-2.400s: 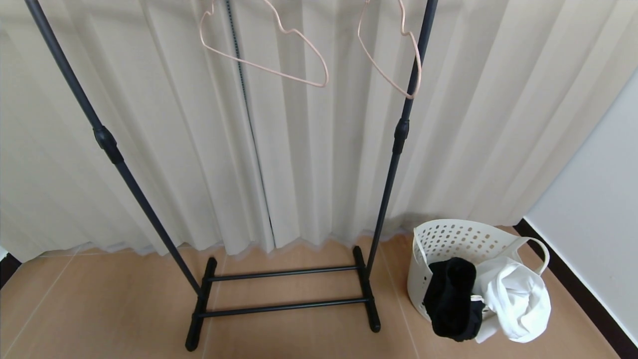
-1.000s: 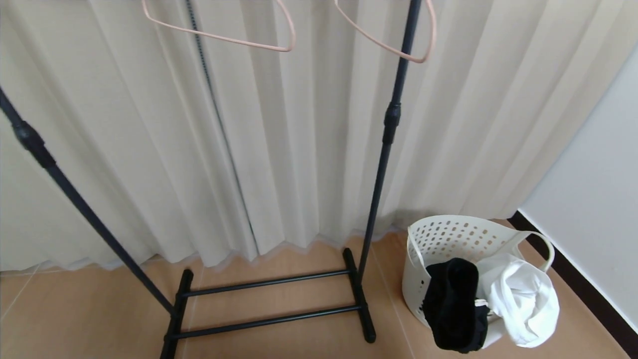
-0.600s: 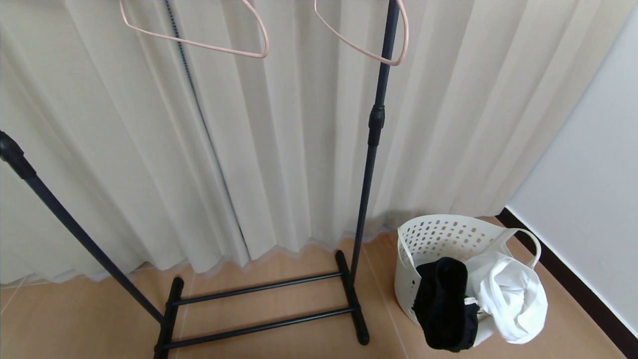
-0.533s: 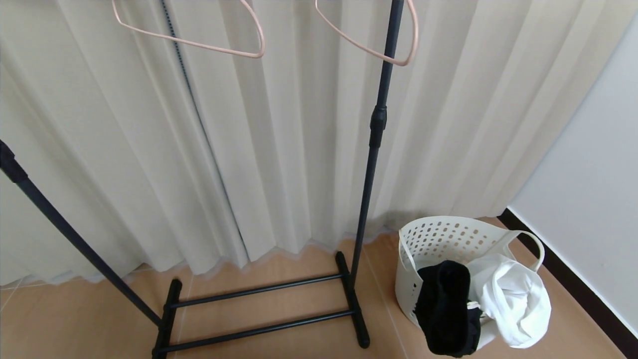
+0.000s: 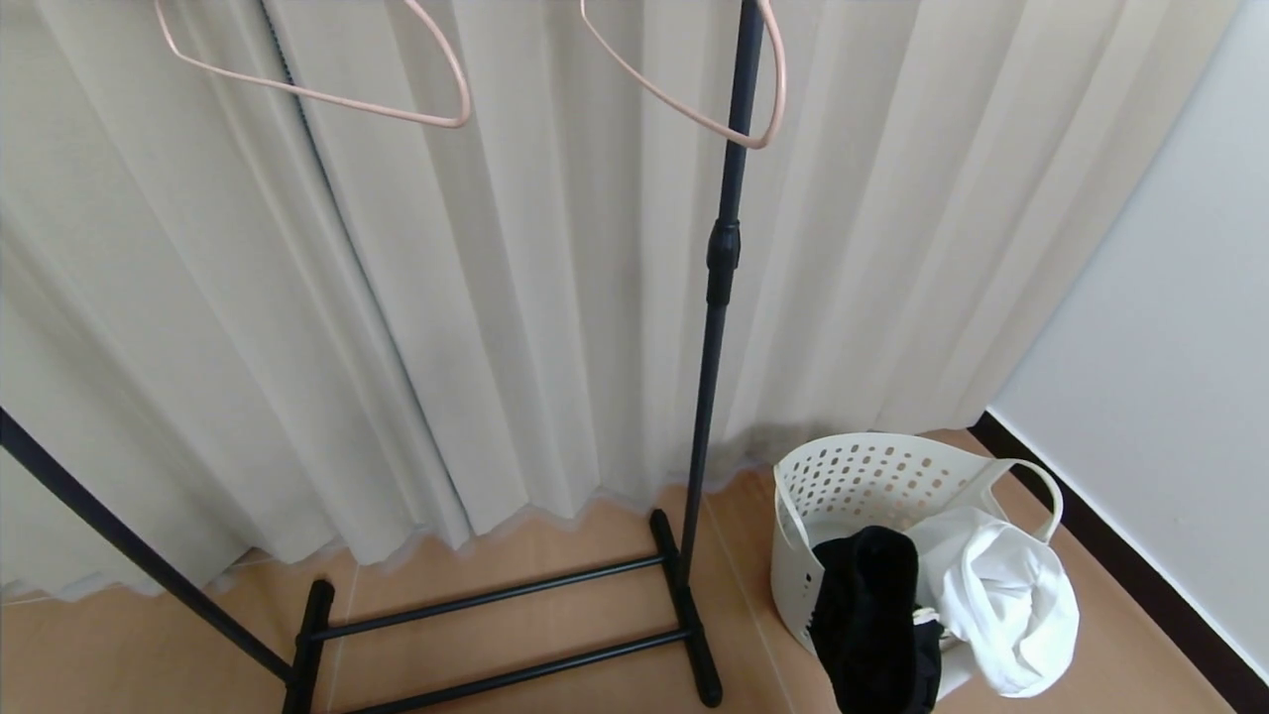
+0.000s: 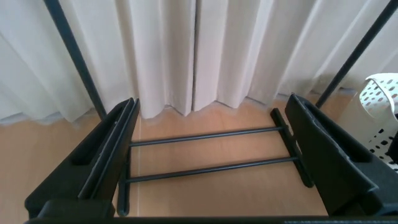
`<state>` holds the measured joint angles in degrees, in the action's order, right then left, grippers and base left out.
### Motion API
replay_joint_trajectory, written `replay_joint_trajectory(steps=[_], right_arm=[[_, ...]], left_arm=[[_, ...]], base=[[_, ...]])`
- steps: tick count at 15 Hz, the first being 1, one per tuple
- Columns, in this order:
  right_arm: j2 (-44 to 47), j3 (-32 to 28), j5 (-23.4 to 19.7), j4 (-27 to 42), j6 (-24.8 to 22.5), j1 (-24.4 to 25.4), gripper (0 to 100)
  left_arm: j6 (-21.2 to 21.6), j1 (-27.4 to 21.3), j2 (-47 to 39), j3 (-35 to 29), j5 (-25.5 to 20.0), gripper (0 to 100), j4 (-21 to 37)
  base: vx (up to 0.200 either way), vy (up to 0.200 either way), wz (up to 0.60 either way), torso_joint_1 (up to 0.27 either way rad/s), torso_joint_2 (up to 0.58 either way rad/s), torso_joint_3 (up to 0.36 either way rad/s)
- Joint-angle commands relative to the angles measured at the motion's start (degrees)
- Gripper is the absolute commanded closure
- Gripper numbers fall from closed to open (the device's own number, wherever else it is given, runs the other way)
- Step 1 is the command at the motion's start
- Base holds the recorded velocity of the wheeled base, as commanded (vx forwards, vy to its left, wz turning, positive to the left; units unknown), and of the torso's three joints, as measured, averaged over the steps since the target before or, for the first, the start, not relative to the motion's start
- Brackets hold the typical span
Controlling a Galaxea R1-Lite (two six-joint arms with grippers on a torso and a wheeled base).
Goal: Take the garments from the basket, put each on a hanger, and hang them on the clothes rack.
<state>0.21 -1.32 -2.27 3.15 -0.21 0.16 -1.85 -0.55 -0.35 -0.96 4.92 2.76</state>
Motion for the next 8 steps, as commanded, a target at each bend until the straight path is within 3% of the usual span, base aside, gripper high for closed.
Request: replay_joint_trajectory(steps=[1,2,5,8], right_arm=[[0.1,0.0,0.0,0.0,0.0,0.0,0],[0.1,0.0,0.0,0.0,0.0,0.0,0],[0.1,0.0,0.0,0.0,0.0,0.0,0],[0.1,0.0,0.0,0.0,0.0,0.0,0]], left_arm=[[0.0,0.0,-0.1,0.0,0.1,0,0.0],[0.0,0.0,-0.1,0.0,0.1,0,0.0],[0.0,0.0,-0.1,0.0,0.0,0,0.0],[0.0,0.0,-0.1,0.0,0.0,0,0.0]], base=[[0.000,0.000,0.00,0.000,0.00,0.000],[0.000,0.000,0.00,0.000,0.00,0.000],[0.000,0.000,-0.60,-0.002,0.00,0.004],[0.000,0.000,0.00,0.000,0.00,0.000]])
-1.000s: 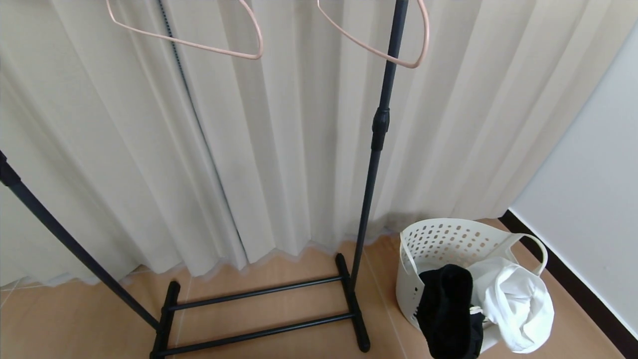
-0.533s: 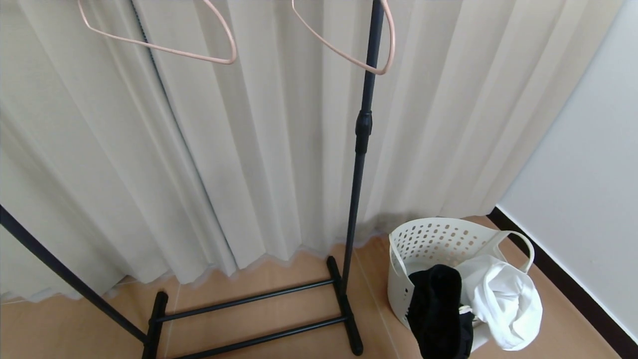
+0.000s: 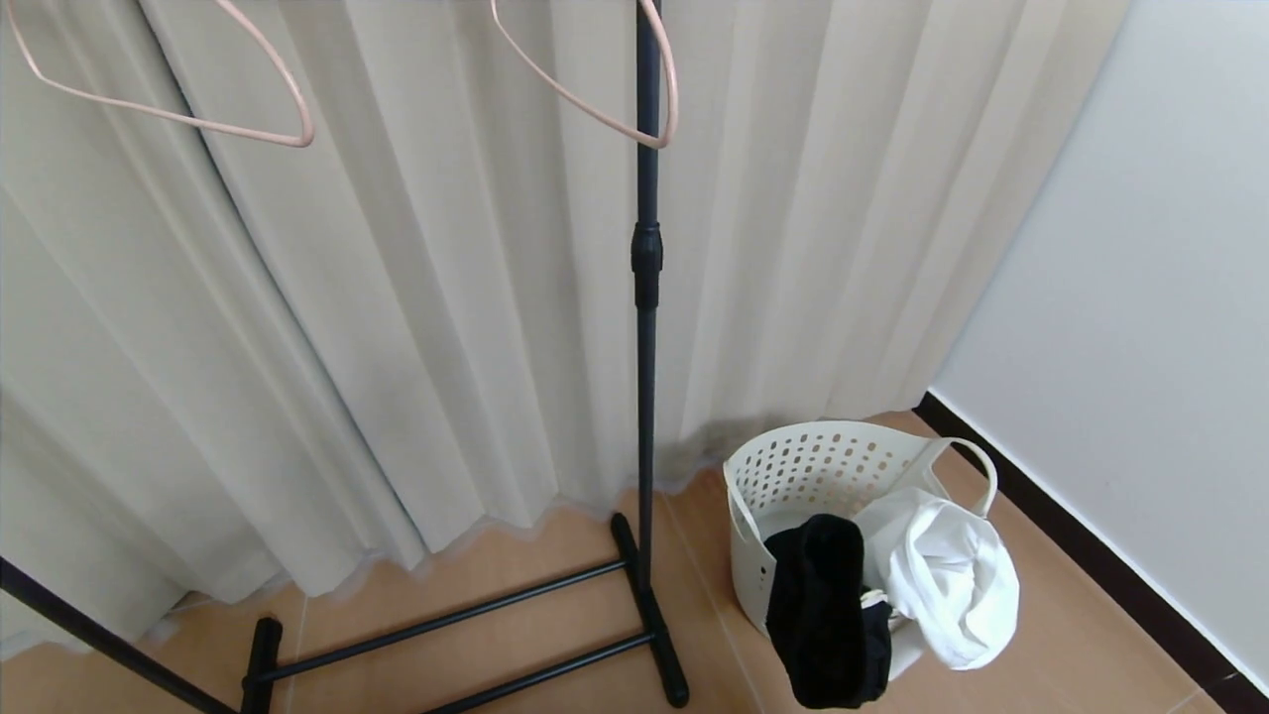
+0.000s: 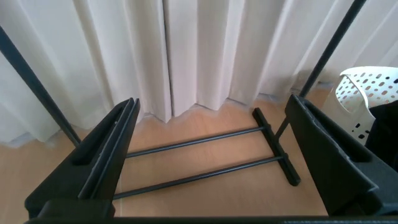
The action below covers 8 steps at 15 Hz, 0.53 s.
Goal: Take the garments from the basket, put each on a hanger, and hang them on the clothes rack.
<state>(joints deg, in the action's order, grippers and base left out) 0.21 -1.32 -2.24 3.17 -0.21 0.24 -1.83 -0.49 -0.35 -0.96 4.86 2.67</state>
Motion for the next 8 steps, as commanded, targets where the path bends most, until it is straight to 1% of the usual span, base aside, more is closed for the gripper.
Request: replay_joint_trajectory(steps=[1,6,8], right_arm=[[0.1,0.0,0.0,0.0,-0.1,-0.1,0],[0.1,0.0,0.0,0.0,0.0,-0.1,0],[0.1,0.0,0.0,0.0,0.1,-0.1,0]], left_arm=[[-0.1,0.0,-0.1,0.0,0.1,0,0.1],[-0.1,0.0,-0.1,0.0,0.1,0,0.1],[-0.1,0.0,-0.1,0.0,0.1,0,0.1]], base=[[0.000,0.000,0.00,0.000,0.00,0.000],[0.000,0.000,0.00,0.000,0.00,0.000],[0.000,0.000,0.00,0.005,0.00,-0.115]])
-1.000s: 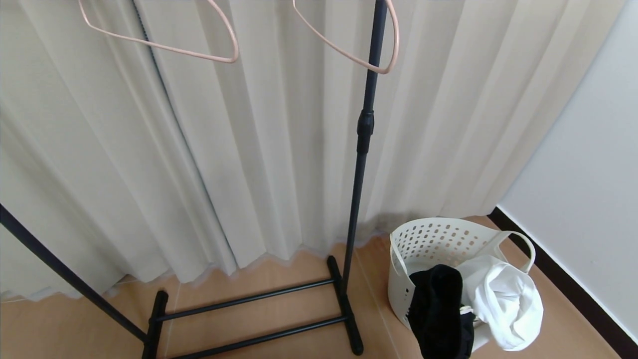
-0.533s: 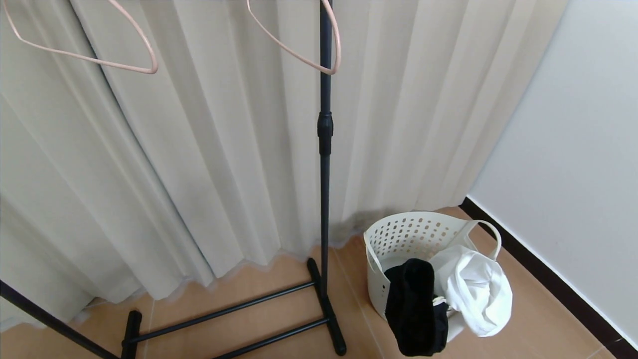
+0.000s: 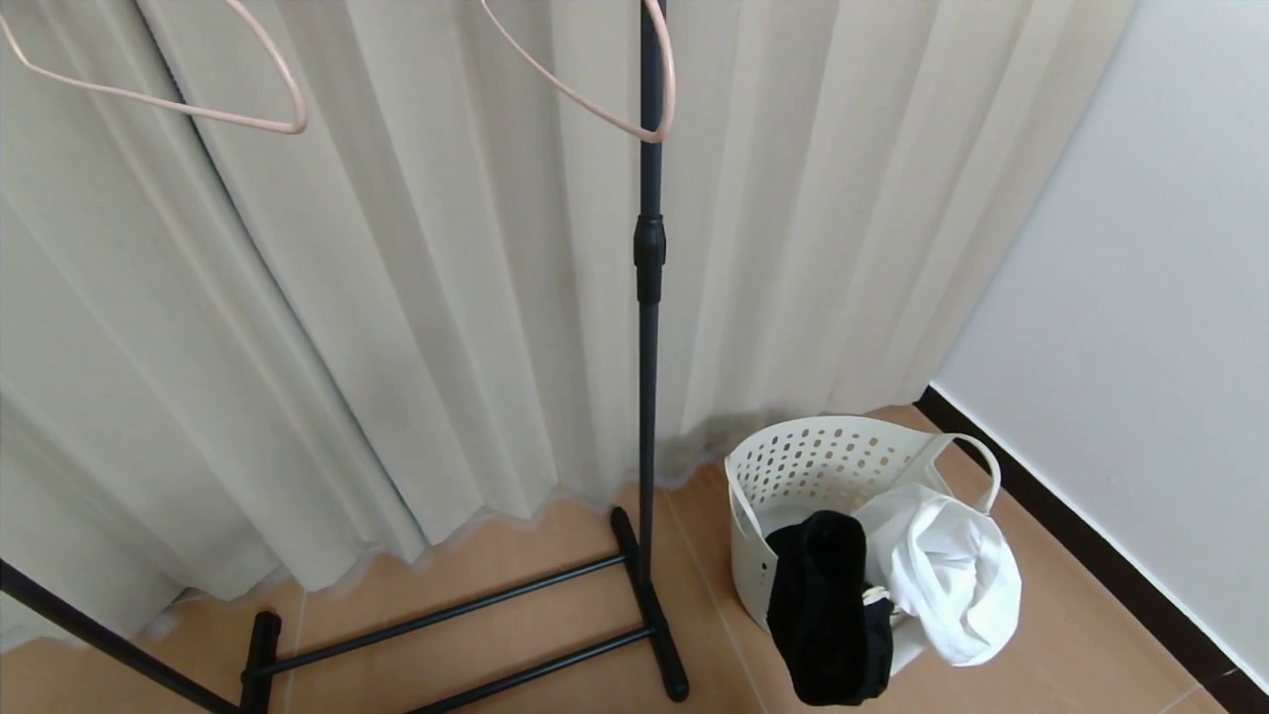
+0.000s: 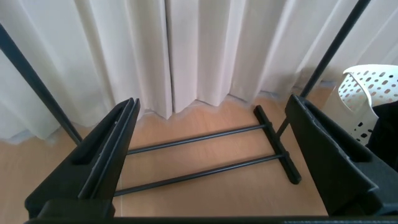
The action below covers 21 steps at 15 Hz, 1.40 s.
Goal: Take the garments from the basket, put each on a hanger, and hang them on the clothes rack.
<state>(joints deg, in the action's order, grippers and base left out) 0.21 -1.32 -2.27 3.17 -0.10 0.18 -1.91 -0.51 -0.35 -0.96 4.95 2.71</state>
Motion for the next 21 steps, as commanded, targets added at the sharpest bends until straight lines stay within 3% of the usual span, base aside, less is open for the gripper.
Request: replay_joint_trajectory(steps=[1,21], right_arm=[[0.1,0.0,0.0,0.0,0.0,0.0,0],[0.1,0.0,0.1,0.0,-0.3,0.0,0]], left_arm=[[0.0,0.0,-0.1,0.0,0.0,0,0.0],[-0.2,0.0,-0.1,-0.1,0.1,0,0.0]], base=[[0.000,0.000,0.00,0.002,0.01,-0.154],[0.000,0.000,0.00,0.004,0.00,-0.197]])
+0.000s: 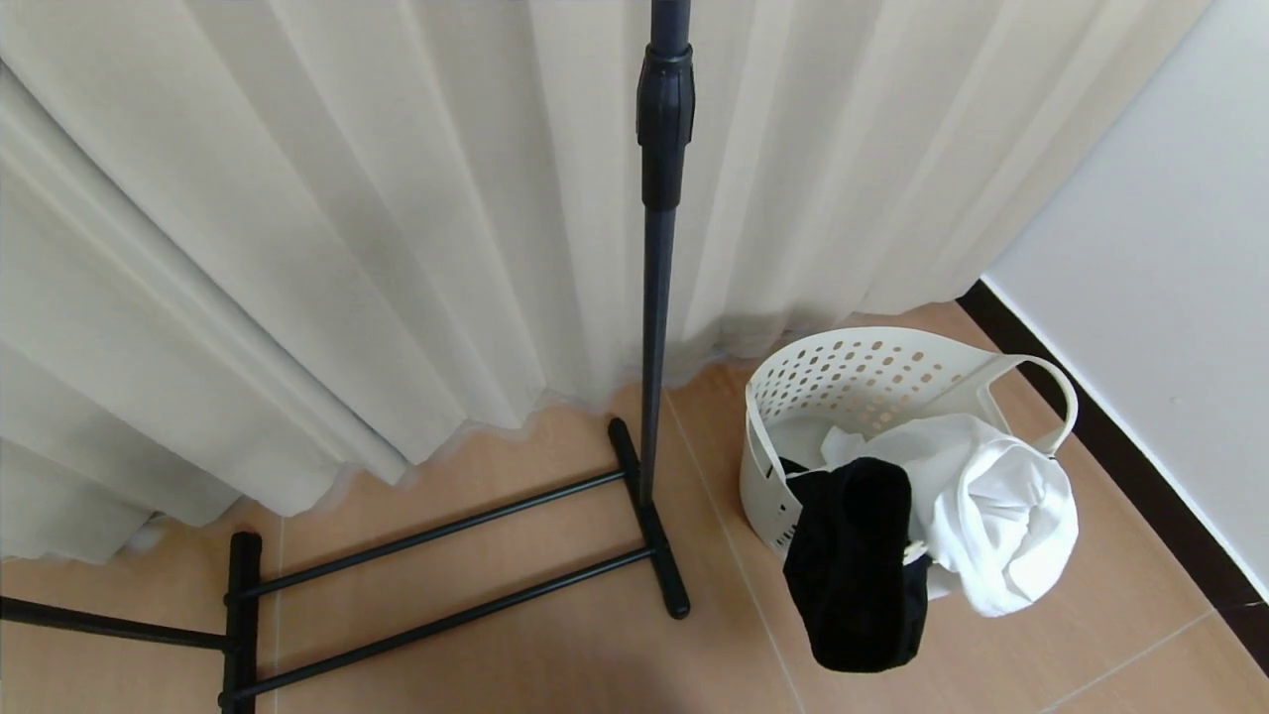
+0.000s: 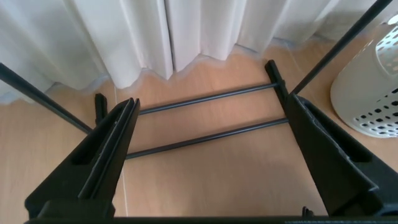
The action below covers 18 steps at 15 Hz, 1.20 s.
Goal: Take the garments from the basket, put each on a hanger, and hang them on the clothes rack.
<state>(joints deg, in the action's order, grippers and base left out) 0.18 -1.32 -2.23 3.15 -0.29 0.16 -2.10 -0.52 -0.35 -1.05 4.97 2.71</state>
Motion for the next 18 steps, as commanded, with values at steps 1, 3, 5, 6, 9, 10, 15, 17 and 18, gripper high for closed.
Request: replay_joint_trajectory(steps=[1,3,5,6,9,10,15,17,18], right_arm=[[0.1,0.0,0.0,0.0,0.0,0.0,0],[0.1,0.0,-0.1,0.0,0.0,0.0,0],[0.1,0.0,-0.1,0.0,-0.1,0.0,0],[0.1,-0.1,-0.1,0.1,-0.1,0.0,0],[0.3,-0.3,-0.1,0.7,-0.1,0.0,0],[1.9,-0.3,-0.1,0.7,-0.2,0.6,0],[31.5,-2.3,-1.0,-7.4,-0.1,8.3,0],[43.7,-6.7,-1.1,-9.3,-3.4,10.1,0],[50.0,-9.7,-1.2,-9.9,-5.9,10.4,0]], left_arm=[[0.0,0.0,-0.1,0.0,0.0,0,0.0],[0.0,0.0,-0.1,0.0,0.0,0,0.0],[0.0,0.0,-0.1,0.0,0.0,0,0.0],[0.0,0.0,-0.1,0.0,0.0,0,0.0],[0.0,0.0,-0.1,0.0,0.0,0,0.0],[-0.1,0.0,-0.1,0.0,0.0,0,0.0],[0.0,0.0,-0.1,0.0,0.0,0,0.0],[0.0,0.0,-0.1,0.0,0.0,0,0.0],[0.0,0.0,-0.1,0.0,0.0,0,0.0]], base=[[0.000,0.000,0.00,-0.002,0.00,-0.188],[0.000,0.000,0.00,0.000,0.00,-0.202],[0.000,0.000,0.00,0.005,0.00,-0.198],[0.000,0.000,0.00,0.002,0.00,-0.203],[0.000,0.000,0.00,0.010,0.00,-0.198],[0.000,0.000,0.00,0.007,0.00,-0.203],[0.000,0.000,0.00,0.002,0.00,-0.037],[0.000,0.000,0.00,0.000,0.00,0.000],[0.000,0.000,0.00,0.000,0.00,0.000]])
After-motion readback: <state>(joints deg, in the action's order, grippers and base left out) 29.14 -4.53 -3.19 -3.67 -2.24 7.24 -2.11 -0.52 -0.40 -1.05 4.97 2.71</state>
